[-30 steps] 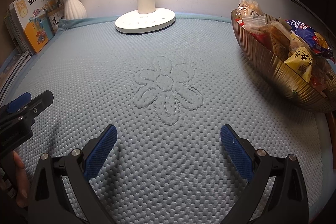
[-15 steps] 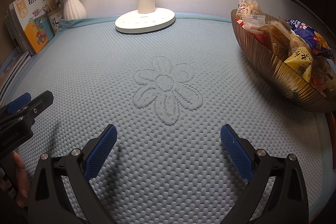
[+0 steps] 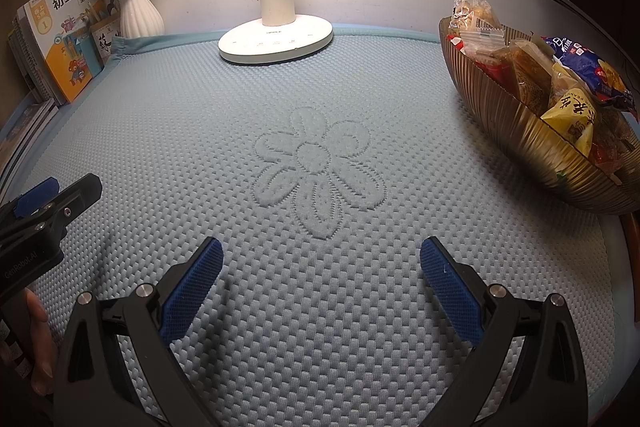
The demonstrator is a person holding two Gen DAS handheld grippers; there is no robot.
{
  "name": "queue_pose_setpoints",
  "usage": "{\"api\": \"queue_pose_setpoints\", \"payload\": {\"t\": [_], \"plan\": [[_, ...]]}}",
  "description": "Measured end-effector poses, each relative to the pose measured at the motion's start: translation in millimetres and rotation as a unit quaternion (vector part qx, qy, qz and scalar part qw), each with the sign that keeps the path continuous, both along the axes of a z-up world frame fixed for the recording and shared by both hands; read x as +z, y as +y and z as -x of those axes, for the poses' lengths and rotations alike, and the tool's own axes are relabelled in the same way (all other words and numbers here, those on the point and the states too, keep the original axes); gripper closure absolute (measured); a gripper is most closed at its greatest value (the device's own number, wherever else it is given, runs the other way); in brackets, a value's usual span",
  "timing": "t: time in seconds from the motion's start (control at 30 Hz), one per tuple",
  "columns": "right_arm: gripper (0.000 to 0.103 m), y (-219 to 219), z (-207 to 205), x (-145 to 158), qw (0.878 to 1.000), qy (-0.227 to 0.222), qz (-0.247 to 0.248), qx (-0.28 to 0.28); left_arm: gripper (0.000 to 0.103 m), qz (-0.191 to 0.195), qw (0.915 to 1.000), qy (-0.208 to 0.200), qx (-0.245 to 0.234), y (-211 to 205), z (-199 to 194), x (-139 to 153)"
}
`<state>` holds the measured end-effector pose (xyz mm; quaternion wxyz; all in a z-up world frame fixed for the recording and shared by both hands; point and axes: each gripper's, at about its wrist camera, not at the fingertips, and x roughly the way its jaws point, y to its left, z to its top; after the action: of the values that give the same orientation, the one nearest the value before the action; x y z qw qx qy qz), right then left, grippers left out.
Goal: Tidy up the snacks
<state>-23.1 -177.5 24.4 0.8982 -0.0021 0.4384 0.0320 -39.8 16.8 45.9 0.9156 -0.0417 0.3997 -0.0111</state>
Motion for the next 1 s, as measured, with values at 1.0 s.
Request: {"api": "queue_pose_setpoints", "payload": {"t": [1.0], "plan": [[0.005,2.6,-17.8,-11.6,0.997,0.067,0.026,0.018,0.003,-0.057,0.9927,0.103,0.024,-7.6,-15.2,-22.1]]}}
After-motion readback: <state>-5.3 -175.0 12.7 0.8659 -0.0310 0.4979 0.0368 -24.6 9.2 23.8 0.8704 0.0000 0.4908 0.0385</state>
